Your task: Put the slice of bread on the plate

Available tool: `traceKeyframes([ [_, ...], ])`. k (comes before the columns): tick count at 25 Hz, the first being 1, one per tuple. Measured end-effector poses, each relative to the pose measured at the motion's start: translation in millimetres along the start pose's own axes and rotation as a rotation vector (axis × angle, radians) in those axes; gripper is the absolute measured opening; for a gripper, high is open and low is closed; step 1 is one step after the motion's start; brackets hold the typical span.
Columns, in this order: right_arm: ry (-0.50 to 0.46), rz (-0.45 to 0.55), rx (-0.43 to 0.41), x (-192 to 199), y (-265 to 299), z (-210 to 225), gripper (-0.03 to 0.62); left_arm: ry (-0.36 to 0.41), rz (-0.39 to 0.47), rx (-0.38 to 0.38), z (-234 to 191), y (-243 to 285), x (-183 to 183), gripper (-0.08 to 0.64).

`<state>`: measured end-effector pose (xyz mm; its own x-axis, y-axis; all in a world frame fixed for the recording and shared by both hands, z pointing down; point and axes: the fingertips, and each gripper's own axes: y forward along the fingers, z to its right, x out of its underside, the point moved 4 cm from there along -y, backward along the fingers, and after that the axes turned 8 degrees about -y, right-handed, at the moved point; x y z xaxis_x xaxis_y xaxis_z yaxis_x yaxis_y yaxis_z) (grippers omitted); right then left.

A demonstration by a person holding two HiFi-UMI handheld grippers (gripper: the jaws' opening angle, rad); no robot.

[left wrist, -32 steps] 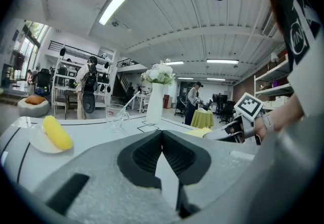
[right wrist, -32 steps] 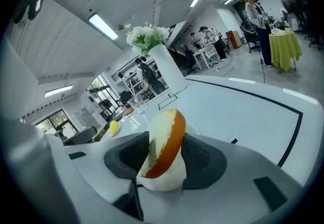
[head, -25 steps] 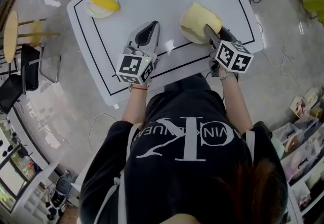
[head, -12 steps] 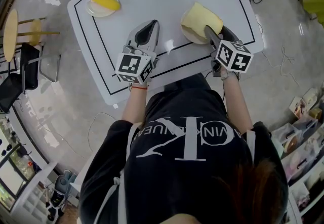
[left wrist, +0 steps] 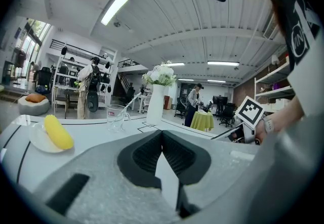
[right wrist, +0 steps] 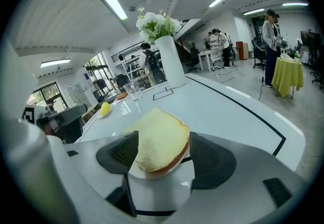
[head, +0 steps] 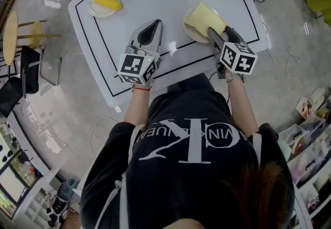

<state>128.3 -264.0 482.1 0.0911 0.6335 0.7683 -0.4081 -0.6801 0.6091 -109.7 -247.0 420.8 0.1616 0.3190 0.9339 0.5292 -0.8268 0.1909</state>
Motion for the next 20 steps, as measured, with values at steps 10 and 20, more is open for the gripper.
traceKeyframes([
  [10, -0.119, 0.158, 0.013, -23, -29, -2, 0.174, 0.018, 0.024, 0.009, 4, -7, -7, 0.003],
  [20, -0.162, 0.291, 0.003, -42, -55, -11, 0.002, 0.027, 0.061, 0.011, 6, -15, -18, 0.003],
])
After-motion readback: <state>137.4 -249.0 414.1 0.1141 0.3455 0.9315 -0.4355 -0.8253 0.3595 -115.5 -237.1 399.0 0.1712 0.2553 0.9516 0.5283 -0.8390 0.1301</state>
